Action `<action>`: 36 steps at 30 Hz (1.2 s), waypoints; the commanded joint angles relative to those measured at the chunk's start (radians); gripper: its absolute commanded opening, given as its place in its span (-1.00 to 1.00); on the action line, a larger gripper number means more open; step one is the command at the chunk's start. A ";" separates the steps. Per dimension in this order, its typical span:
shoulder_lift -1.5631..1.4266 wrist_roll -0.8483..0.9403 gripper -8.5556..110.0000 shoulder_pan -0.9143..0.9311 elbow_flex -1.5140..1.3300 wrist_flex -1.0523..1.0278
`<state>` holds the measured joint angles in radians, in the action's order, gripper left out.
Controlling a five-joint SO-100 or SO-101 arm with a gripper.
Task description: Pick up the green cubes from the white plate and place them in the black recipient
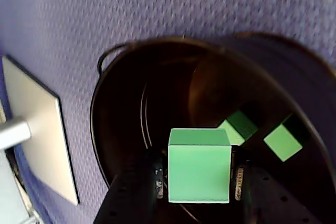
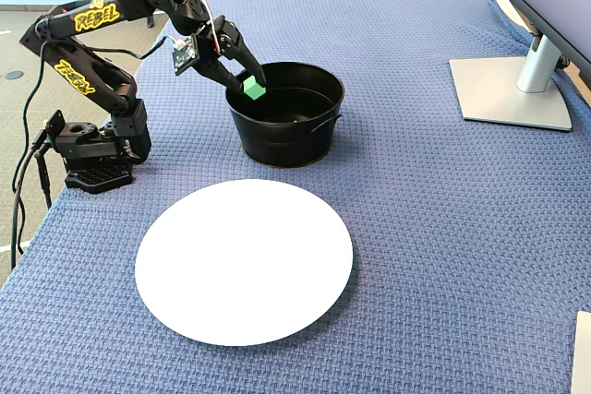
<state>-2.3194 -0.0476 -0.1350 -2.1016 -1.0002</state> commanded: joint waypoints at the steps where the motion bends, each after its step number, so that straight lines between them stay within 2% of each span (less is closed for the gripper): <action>1: -0.100 -0.018 -0.86 -0.061 -0.074 0.091; 3: -0.106 -0.026 -0.85 -0.058 -0.077 0.092; 5: -0.094 -0.023 -0.60 -0.049 -0.061 0.078; 7: -0.091 -0.017 -0.43 -0.037 -0.049 0.069; 13: -0.097 -0.006 -0.37 -0.028 -0.026 0.044; 17: -0.126 0.003 -0.43 -0.029 -0.018 0.012; 21: -0.227 -0.002 -0.86 0.041 -0.006 -0.081; 24: -0.330 0.044 -0.86 0.109 -0.077 -0.103; 36: -0.646 0.127 -0.86 0.149 -0.311 -0.321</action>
<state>-2.9100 0.0552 0.0015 -2.4007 -1.2609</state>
